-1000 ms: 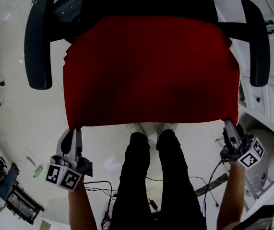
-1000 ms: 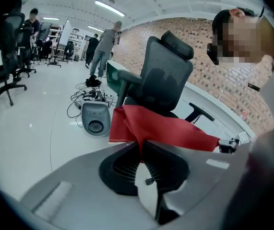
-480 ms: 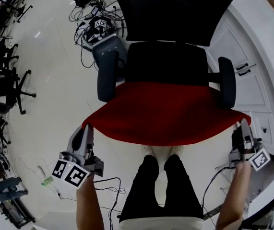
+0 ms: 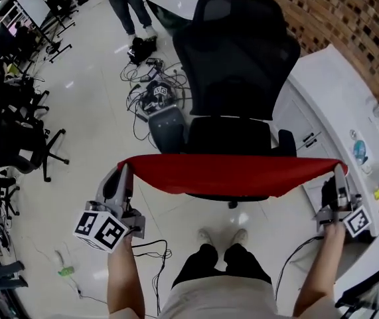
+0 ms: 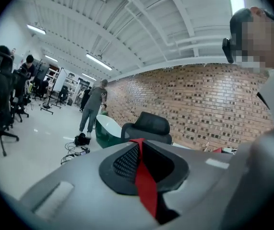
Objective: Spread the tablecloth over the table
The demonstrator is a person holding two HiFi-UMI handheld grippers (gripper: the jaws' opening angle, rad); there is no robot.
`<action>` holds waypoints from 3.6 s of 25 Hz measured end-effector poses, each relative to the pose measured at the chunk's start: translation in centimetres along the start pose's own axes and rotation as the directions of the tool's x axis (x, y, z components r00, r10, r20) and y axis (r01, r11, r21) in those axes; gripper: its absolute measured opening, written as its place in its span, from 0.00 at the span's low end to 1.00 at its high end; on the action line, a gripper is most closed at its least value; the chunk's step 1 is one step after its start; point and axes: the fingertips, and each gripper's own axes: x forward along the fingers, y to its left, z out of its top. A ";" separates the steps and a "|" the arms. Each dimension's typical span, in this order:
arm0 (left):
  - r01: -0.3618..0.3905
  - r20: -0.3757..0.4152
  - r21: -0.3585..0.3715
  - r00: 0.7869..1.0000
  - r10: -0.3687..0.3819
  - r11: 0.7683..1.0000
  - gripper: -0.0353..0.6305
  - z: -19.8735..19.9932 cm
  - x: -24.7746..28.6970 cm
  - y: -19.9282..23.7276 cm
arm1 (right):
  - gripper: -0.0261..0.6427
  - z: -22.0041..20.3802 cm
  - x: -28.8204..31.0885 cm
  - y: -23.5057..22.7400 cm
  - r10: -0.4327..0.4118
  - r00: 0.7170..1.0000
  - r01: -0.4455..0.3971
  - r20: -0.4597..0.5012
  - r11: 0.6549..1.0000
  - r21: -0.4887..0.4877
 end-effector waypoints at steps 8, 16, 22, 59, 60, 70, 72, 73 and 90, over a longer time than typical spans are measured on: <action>0.084 0.119 0.087 0.988 -0.094 0.993 0.08 9.9 -1.9 -6.5 | 0.07 10.1 -3.1 10.0 0.032 0.994 -0.004 0.107 0.967 -0.256; 0.168 0.136 0.201 0.971 -0.197 0.965 0.08 14.2 -2.1 -14.4 | 0.07 17.3 -10.6 16.2 -0.049 0.983 0.133 0.175 0.851 -0.508; 0.257 0.099 0.236 0.953 -0.286 0.937 0.08 14.1 -0.1 -18.2 | 0.07 18.9 -14.8 16.8 -0.091 0.965 0.214 0.247 0.816 -0.537; 1.000 -0.327 -0.019 0.016 -0.945 0.023 0.08 -9.7 -1.3 -67.1 | 0.07 5.2 -65.9 40.6 -0.539 0.055 0.993 0.840 0.117 0.010; 1.000 -0.331 -0.025 -0.007 -0.944 0.001 0.08 -10.1 -2.4 -68.4 | 0.07 4.7 -67.1 41.4 -0.538 0.031 0.995 0.842 0.100 0.027; 0.989 -0.353 -0.052 -0.146 -0.924 -0.136 0.08 -16.0 -14.2 -81.2 | 0.07 1.5 -82.1 46.7 -0.503 -0.145 0.986 0.852 -0.003 0.166; 0.990 -0.355 -0.053 -0.144 -0.924 -0.134 0.08 -17.2 -16.3 -83.5 | 0.07 2.1 -85.0 47.1 -0.505 -0.145 0.987 0.851 -0.010 0.162; 0.990 -0.356 -0.054 -0.140 -0.924 -0.130 0.08 -17.9 -17.2 -84.5 | 0.07 2.4 -86.3 47.3 -0.504 -0.137 0.988 0.852 -0.004 0.156; 0.999 -0.423 -0.019 -0.039 -0.905 -0.034 0.08 -27.1 -20.0 -95.0 | 0.07 8.0 -100.9 38.8 -0.568 -0.086 0.984 0.819 0.082 0.160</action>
